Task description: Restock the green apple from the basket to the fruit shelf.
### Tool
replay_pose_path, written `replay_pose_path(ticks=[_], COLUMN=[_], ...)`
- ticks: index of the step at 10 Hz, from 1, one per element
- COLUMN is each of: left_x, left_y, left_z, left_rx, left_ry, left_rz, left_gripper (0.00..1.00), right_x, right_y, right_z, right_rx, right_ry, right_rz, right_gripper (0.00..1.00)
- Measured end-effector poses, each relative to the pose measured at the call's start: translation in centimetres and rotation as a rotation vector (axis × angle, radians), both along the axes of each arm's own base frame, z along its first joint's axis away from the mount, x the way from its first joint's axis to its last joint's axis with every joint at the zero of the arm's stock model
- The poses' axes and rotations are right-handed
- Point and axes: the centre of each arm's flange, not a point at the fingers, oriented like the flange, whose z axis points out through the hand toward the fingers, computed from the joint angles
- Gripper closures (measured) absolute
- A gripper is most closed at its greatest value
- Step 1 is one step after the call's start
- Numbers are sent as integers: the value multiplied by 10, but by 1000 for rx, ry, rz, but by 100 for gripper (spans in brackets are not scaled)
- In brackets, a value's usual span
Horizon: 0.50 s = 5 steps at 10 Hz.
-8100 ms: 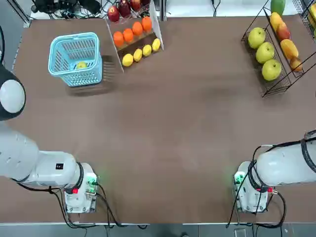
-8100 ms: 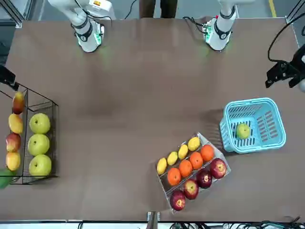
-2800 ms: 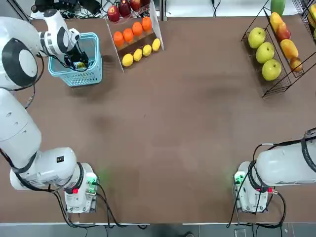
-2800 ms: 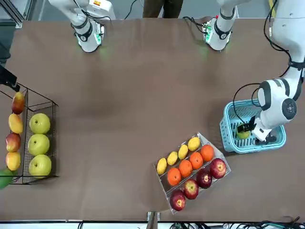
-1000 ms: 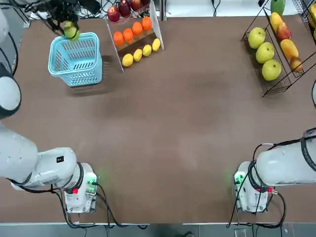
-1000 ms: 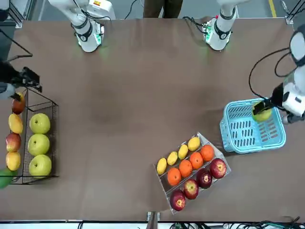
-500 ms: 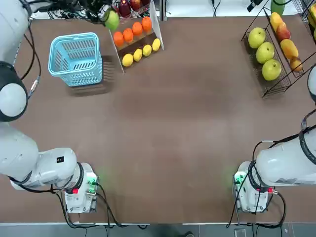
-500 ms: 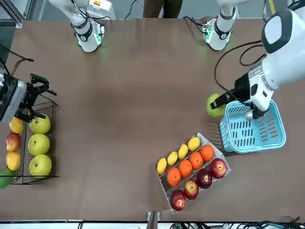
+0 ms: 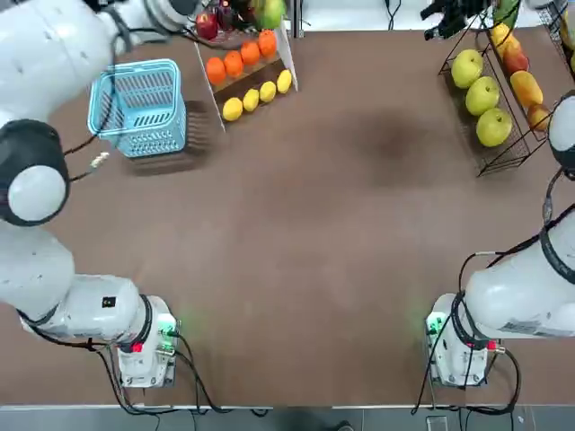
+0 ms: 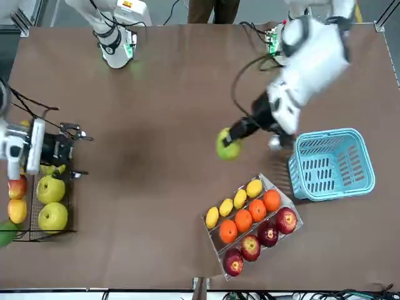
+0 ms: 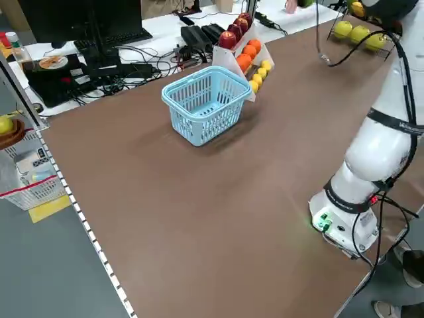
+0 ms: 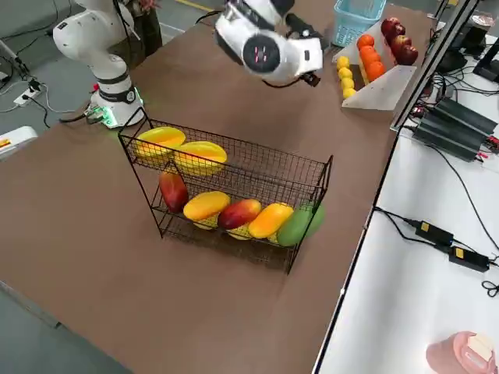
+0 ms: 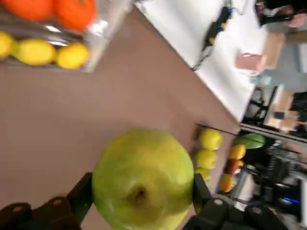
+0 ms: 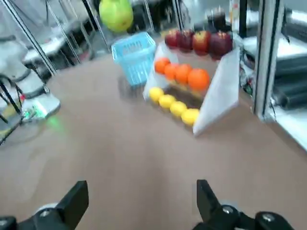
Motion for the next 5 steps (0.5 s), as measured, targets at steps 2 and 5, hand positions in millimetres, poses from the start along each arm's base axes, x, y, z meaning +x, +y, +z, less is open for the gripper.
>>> replay_pose_path(ticks=[2,5], left_x=[-17,-13], left_y=[-63,-117], left_z=[-36,-54], left_rx=[-6,1], left_ry=[-28,-19], left_rz=[13,26], left_gripper=[15,15], right_x=[-5,-24], right_y=[37,101], right_z=[-43,-88], right_rx=[185,365], right_ry=[-65,-110], right_rz=[1,-10], right_gripper=[0,0])
